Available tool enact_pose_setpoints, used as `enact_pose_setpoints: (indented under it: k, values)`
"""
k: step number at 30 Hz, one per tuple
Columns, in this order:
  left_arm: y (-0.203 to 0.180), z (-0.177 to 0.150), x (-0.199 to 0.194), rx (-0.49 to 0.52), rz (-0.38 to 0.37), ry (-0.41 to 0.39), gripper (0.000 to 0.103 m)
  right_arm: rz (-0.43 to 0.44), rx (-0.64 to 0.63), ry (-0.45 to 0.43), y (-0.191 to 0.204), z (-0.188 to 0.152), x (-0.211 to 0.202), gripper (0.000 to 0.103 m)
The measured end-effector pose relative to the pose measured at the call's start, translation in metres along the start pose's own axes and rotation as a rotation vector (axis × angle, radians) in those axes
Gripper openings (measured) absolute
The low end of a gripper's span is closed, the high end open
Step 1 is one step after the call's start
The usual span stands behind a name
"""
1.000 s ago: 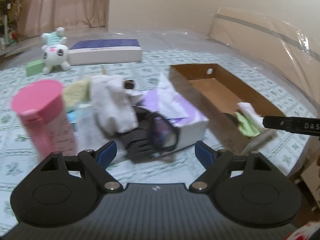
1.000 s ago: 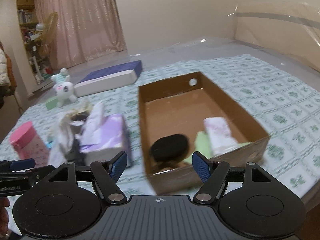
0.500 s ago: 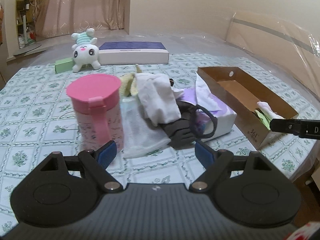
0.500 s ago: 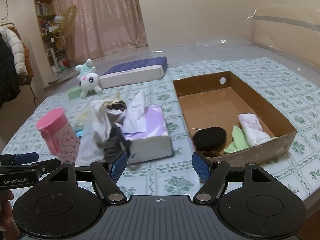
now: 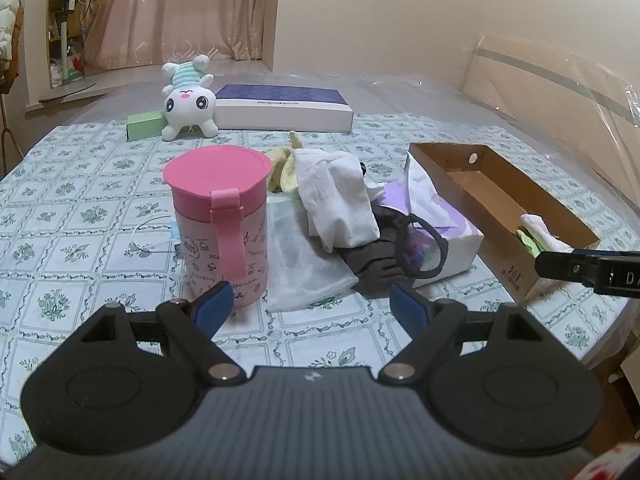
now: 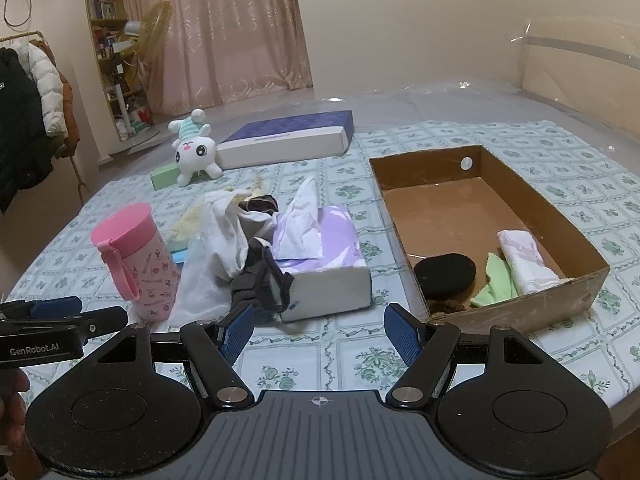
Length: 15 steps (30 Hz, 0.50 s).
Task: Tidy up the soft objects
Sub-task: 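Withdraw both grippers from the box toward the remaining white cloths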
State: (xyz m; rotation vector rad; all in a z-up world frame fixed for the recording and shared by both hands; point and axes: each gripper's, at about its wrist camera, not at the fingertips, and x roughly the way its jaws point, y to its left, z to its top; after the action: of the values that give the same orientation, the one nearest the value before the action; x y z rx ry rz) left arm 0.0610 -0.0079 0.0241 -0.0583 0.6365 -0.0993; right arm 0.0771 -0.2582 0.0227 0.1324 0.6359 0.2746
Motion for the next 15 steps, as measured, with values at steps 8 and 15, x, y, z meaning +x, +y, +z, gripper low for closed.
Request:
enact_pose_setpoints:
  k: [8, 15]
  values:
    - [0.0002, -0.0017, 0.0017, -0.008, -0.002, 0.006, 0.084, 0.003, 0.001, 0.008, -0.0003, -0.0031, 0.0024, 0.072]
    - [-0.0003, -0.0018, 0.0044, -0.008, -0.002, 0.009, 0.084, 0.005, 0.004, 0.017, -0.0019, -0.005, 0.0068, 0.072]
